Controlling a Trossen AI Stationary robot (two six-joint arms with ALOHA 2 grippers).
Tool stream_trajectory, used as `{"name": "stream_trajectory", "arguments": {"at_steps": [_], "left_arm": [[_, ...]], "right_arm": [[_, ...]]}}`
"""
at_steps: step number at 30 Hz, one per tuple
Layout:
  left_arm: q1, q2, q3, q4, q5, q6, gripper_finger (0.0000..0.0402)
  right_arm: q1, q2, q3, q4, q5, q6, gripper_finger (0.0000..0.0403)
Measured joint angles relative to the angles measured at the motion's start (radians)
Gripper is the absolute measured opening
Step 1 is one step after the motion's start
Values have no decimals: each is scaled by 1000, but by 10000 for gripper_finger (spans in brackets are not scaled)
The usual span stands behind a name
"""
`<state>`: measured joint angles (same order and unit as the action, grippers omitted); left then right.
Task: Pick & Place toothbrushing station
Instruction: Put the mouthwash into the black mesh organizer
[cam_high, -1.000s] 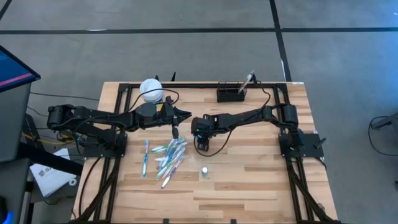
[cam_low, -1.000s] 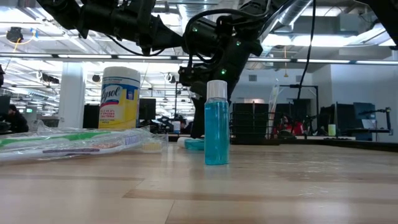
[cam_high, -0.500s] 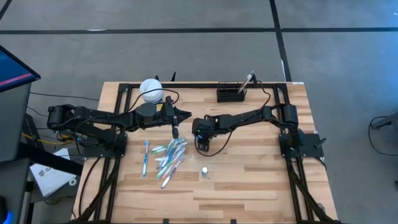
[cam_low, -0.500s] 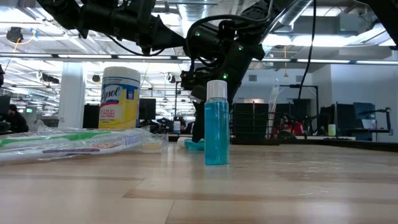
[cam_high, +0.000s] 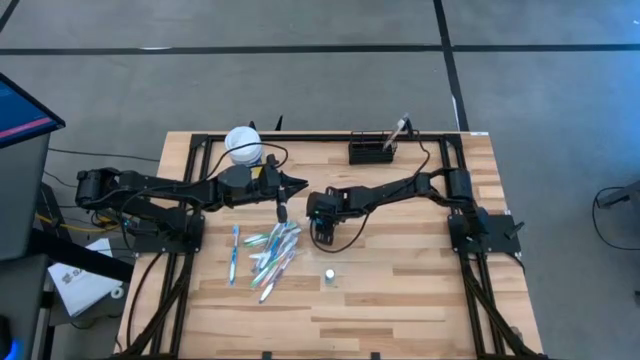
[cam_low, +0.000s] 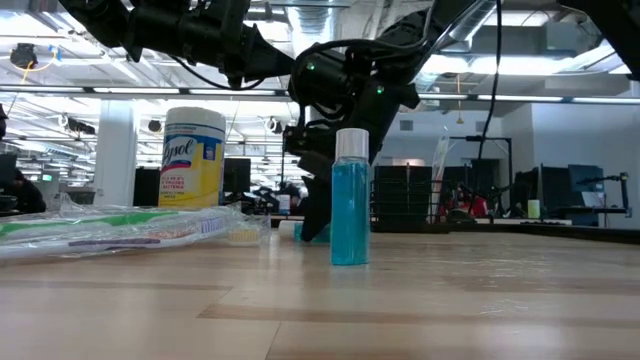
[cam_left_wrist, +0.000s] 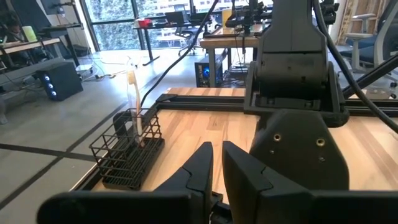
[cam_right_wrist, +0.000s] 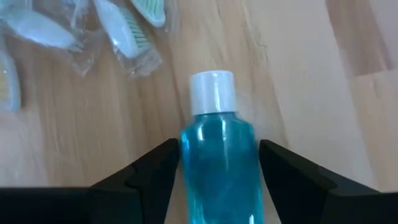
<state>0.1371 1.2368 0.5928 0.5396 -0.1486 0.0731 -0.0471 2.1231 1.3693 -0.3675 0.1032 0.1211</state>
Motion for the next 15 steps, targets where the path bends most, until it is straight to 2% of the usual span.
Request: {"name": "stream_trajectory", "arguments": {"at_steps": [4, 12, 15], "left_arm": [[0, 0, 0, -1, 0, 0, 31], [0, 0, 0, -1, 0, 0, 31], [0, 0, 0, -1, 0, 0, 31]], "right_arm": [[-1, -2, -1, -3, 2, 19, 205], [0, -5, -3, -2, -1, 6, 123], [1, -5, -3, -2, -3, 3, 117]]}}
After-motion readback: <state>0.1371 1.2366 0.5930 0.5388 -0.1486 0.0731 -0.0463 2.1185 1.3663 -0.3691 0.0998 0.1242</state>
